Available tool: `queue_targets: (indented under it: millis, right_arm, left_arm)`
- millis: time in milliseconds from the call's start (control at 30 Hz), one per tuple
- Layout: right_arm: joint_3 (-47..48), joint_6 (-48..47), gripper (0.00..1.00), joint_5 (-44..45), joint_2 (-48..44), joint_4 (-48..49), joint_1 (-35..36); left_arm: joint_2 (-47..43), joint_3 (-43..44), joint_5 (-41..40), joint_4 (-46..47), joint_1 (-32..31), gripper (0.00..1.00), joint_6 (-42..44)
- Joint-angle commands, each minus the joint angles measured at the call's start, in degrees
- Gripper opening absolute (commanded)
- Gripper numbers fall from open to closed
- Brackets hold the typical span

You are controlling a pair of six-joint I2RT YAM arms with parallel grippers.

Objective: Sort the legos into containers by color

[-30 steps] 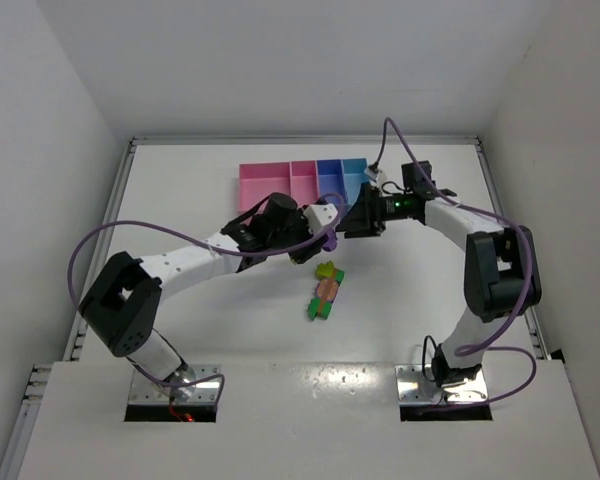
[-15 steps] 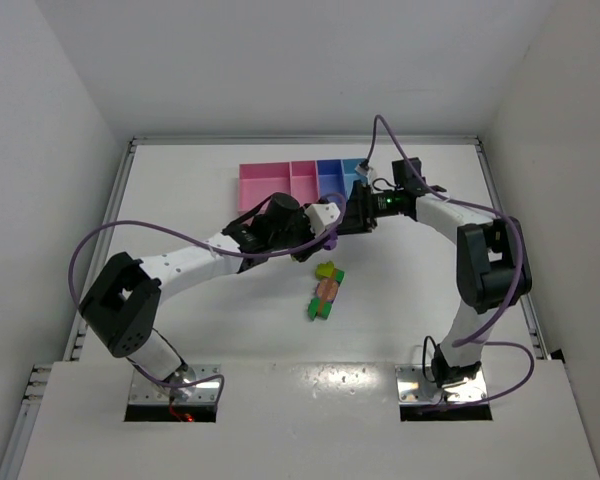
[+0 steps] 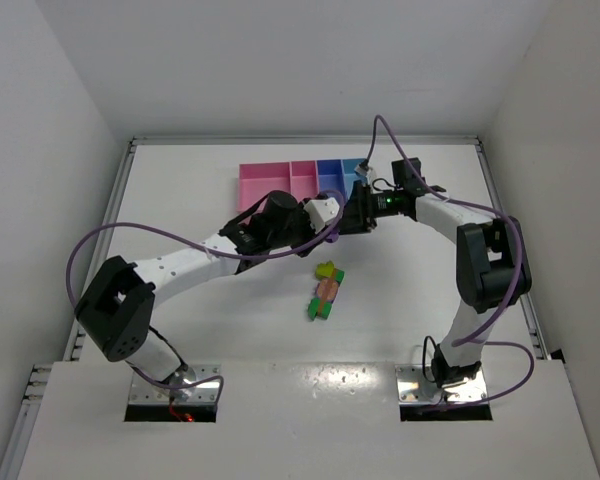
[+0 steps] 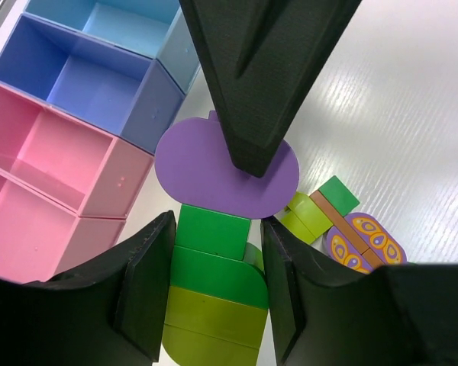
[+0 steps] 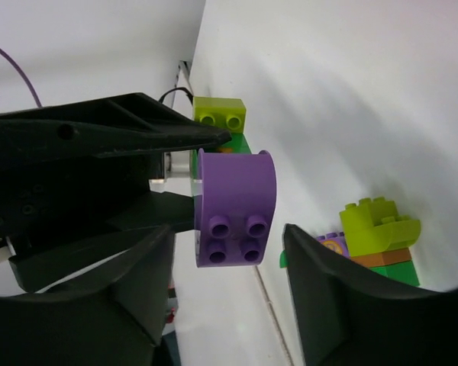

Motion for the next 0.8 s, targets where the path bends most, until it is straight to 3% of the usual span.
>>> queue_targets:
  millis: [0, 167, 300, 433, 500, 767]
  right_arm:
    - [1.68, 0.18, 0.56, -3.38, -0.25, 3.17, 0.00]
    - [2.20, 3.87, 0.44, -7.08, 0.37, 7.99, 1.14]
    - [2.20, 7.03, 0.39, -9.72, 0.98, 11.26, 1.67]
    - [0.97, 11.51, 0.09, -12.00, 0.98, 17.58, 1.67]
    - [0.97, 12.05, 0.02, -12.01, 0.45, 18.21, 0.88]
    - [10.45, 12.05, 0.00, -8.24, 3.61, 18.21, -5.89]
  left_arm:
    - [-2.29, 1.97, -0.17, 3.25, -0.70, 0.11, -0.58]
    - [-1.77, 2.50, 0.36, 3.77, -0.70, 0.11, -0.58]
    - [-1.77, 2.50, -0.17, 4.30, -0.70, 0.11, -0.58]
    - [-2.29, 1.97, -0.17, 4.30, -0.70, 0.11, -1.11]
    - [-2.99, 0.40, -0.78, 4.30, -0.70, 0.11, -1.11]
    - [-7.12, -5.76, -2.98, 3.16, 0.44, 0.10, -1.64]
